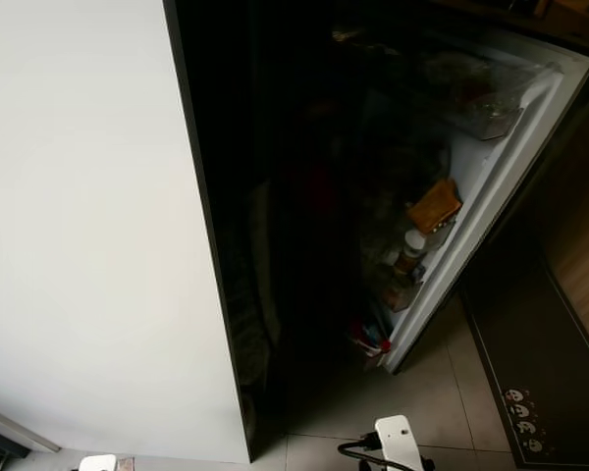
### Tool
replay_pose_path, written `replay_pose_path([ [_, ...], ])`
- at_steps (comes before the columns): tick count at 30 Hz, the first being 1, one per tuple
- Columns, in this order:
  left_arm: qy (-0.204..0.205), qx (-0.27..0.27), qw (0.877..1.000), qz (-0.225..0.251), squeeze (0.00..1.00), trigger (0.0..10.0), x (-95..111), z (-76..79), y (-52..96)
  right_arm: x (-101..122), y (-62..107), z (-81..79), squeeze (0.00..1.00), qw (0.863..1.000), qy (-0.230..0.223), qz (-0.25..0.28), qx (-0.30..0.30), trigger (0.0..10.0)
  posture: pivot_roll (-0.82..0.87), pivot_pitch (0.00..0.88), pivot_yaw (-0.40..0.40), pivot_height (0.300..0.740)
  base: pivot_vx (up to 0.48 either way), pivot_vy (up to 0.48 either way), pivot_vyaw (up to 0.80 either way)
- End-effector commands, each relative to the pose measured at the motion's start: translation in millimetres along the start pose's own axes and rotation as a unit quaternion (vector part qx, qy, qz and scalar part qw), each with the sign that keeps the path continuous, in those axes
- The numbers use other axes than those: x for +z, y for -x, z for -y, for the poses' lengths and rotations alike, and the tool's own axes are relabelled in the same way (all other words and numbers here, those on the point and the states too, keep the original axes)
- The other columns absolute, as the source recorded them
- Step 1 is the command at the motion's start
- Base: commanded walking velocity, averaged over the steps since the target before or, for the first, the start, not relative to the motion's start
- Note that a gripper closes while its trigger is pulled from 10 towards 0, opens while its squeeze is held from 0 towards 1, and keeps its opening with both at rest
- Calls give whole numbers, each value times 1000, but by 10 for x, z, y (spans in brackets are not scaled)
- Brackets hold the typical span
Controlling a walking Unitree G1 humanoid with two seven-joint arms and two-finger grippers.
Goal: Restocking fridge
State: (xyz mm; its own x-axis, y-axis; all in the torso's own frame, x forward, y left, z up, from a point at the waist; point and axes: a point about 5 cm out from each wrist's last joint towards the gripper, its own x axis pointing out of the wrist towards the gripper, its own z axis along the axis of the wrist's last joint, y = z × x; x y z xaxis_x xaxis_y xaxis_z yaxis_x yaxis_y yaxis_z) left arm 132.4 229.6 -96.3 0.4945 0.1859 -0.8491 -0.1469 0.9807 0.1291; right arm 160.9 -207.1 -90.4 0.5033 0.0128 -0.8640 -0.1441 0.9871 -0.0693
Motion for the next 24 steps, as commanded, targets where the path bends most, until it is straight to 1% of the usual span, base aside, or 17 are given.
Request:
replay_pose_path([
  [1, -11, 0, 1000, -15, 0, 10000, -58, -67, 12, -61, 8, -7, 0, 1000, 4, -12, 4, 10000, 43, 0, -22, 740, 0, 0, 0],
  [3, -7, 1, 1000, -16, 0, 10000, -66, -99, 16, -81, 11, -2, 0, 1000, -11, -15, -2, 10000, 46, 0, -20, 740, 0, 0, 0],
  [5, -17, 3, 1000, -20, 0, 10000, -75, -117, 18, -100, 19, 28, 0, 1000, -21, -14, -13, 10000, 44, 0, -18, 740, 0, 0, 0],
  [9, -16, 0, 1000, -21, 0, 10000, -91, -100, 21, -111, 29, 83, 0, 998, -49, -9, -32, 10000, 43, 0, -17, 740, 0, 0, 0],
  [10, -16, 0, 1000, -21, 0, 10000, -91, -100, 21, -111, 29, 83, 0, 998, -49, -9, -32, 10000, 43, 0, -17, 740, 0, 0, 0],
  [11, -21, -2, 1000, -22, 0, 10000, -105, -74, 23, -116, 34, 103, 0, 997, -63, -8, -37, 10000, 40, 0, -13, 740, 0, 0, 0],
  [12, -24, -3, 999, -23, 0, 10000, -110, -66, 23, -119, 35, 107, 0, 997, -66, -8, -39, 10000, 40, 0, -13, 740, 0, 0, 0],
  [16, -34, -4, 999, -22, 0, 10000, -125, -35, 26, -100, 26, 81, 0, 997, -70, -6, -38, 10000, 41, 0, -11, 740, 0, 0, 0],
  [19, -34, -4, 999, -22, 0, 10000, -124, -45, 27, -70, 19, 59, 0, 998, -59, 1, -34, 10000, 43, 0, -11, 740, 0, -363, 0],
  [21, -34, -4, 999, -22, 0, 10000, -123, -61, 27, -53, 15, 47, 0, 997, -65, 5, -33, 10000, 43, 0, -11, 740, 0, -360, 0],
  [24, -37, -3, 999, -23, 0, 10000, -131, -87, 31, -50, 12, 30, 0, 998, -61, 6, -30, 10000, 43, 0, -8, 740, 0, -364, 0],
])
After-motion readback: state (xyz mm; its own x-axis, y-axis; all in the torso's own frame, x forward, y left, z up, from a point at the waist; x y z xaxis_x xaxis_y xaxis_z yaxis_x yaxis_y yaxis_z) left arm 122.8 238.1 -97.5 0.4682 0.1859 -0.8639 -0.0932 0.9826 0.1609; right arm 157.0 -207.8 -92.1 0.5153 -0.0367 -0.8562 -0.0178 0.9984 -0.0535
